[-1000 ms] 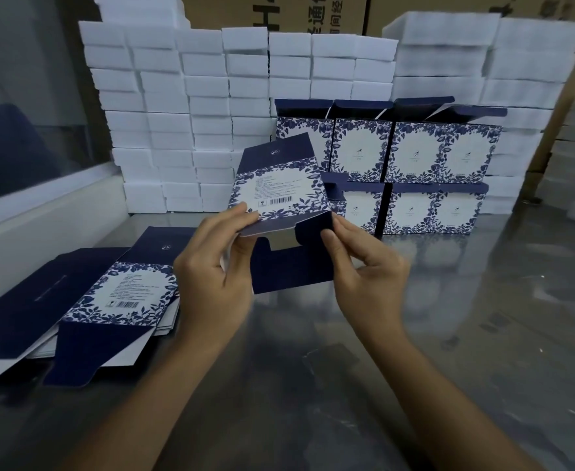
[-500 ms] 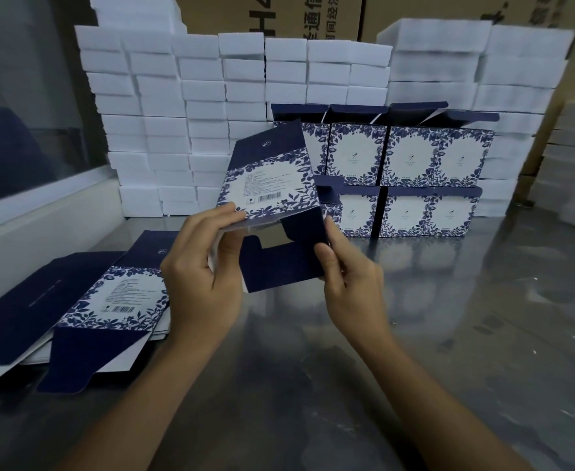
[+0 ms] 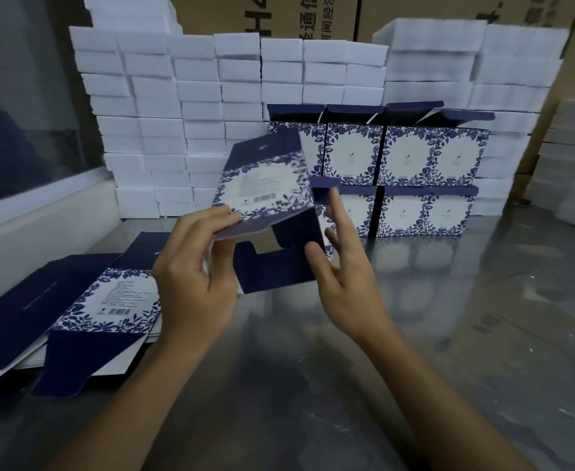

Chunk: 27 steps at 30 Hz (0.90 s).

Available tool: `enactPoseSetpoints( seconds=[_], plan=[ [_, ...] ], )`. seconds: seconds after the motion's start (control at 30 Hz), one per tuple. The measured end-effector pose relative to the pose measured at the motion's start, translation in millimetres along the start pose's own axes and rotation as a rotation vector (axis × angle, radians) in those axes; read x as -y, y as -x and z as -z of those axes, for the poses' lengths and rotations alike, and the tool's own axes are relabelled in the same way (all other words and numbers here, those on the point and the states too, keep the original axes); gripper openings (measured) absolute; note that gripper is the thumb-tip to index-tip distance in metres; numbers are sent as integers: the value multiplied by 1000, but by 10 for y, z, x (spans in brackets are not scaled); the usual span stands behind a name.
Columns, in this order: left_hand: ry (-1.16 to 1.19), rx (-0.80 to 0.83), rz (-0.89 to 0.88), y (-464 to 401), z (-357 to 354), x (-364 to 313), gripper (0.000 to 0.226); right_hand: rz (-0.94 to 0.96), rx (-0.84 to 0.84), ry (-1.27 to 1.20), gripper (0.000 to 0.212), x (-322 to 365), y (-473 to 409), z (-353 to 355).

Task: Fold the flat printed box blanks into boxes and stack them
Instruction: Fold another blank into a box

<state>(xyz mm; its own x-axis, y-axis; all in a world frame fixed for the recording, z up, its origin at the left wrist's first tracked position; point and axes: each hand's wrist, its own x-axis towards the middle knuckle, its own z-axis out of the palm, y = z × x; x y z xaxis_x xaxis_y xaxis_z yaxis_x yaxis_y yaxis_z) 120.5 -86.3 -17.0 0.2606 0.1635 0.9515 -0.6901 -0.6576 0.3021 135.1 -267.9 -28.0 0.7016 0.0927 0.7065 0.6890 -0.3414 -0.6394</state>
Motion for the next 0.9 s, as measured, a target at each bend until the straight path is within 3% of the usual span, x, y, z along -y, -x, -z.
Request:
enactPoseSetpoints(
  seconds=[0.1, 0.3, 0.47, 0.6, 0.67, 0.8, 0.9],
  plan=[
    [-35, 59, -71, 26, -18, -12, 19, 37, -12, -33, 55, 77, -11, -13],
    [-19, 168, -76, 55, -8, -25, 30, -65, -10, -127, 42, 167, -12, -5],
    [215, 274, 38, 77, -30, -143, 60, -115, -84, -201, 32, 153, -7, -33],
    [481, 376, 244, 112, -71, -199, 81, -177, -134, -290, 29, 129, -36, -15],
    [503, 352, 311, 131, -104, -179, 85, -198, -136, -300, 27, 124, -36, -19],
    [430, 241, 346, 145, -127, -116, 51, -209, -128, -310, 38, 161, -24, -16],
    [230, 237, 294, 152, -108, -33, 29, -213, -85, -335, 42, 176, -7, -34]
  ],
)
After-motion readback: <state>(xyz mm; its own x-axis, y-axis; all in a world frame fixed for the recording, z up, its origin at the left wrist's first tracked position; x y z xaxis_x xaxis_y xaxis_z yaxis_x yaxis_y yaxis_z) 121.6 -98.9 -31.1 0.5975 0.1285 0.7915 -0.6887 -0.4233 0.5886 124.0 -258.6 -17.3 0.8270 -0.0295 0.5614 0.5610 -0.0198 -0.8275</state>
